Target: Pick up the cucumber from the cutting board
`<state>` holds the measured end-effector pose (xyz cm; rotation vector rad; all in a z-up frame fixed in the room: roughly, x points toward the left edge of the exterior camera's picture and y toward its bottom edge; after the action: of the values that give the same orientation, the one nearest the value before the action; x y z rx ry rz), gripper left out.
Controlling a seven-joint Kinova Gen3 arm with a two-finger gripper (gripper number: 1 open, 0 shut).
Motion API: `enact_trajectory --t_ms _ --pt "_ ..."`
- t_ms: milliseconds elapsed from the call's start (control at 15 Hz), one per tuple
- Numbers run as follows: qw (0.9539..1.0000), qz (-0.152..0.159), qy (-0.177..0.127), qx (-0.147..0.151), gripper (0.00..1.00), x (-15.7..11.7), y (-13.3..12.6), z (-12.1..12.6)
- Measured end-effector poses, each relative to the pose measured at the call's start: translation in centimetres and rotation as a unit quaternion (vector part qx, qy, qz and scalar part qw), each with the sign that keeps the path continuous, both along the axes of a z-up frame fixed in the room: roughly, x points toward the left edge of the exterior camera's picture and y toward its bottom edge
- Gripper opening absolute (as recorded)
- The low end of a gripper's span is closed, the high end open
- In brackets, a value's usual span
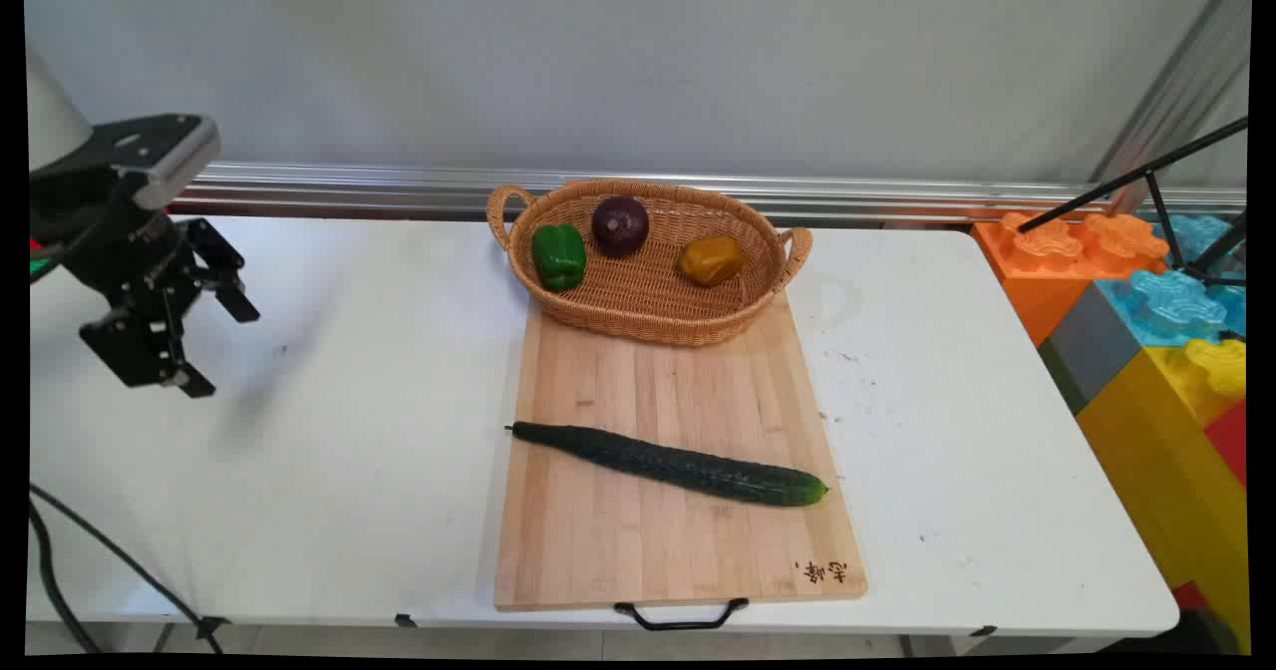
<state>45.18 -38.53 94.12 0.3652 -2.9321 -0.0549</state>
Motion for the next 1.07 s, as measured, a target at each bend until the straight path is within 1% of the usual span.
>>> enact_trajectory --t_ms 67,200,400,600,667,800,933,1067 --pt "1.0 -0.001 0.01 0.001 1.0 0.0 0.1 -0.5" --pt "0.9993 -0.002 0.038 0.0 1.0 -0.8 0.2 -1.2" --pt "0.9953 0.002 0.097 -0.002 1.0 -3.7 0.0 -1.8" --pt "0.9896 0.008 0.144 -0.004 1.0 -7.7 -0.8 -1.9" --pt "0.9883 0.009 0.152 -0.005 1.0 -8.6 -1.0 -1.9" --pt "0.9853 0.004 0.171 -0.01 1.0 -12.2 -1.7 -2.2" --pt "0.9821 -0.018 0.187 -0.02 1.0 -16.1 -2.0 -2.7" --pt "0.9797 -0.037 0.195 -0.031 1.0 -18.7 -2.1 -3.2"
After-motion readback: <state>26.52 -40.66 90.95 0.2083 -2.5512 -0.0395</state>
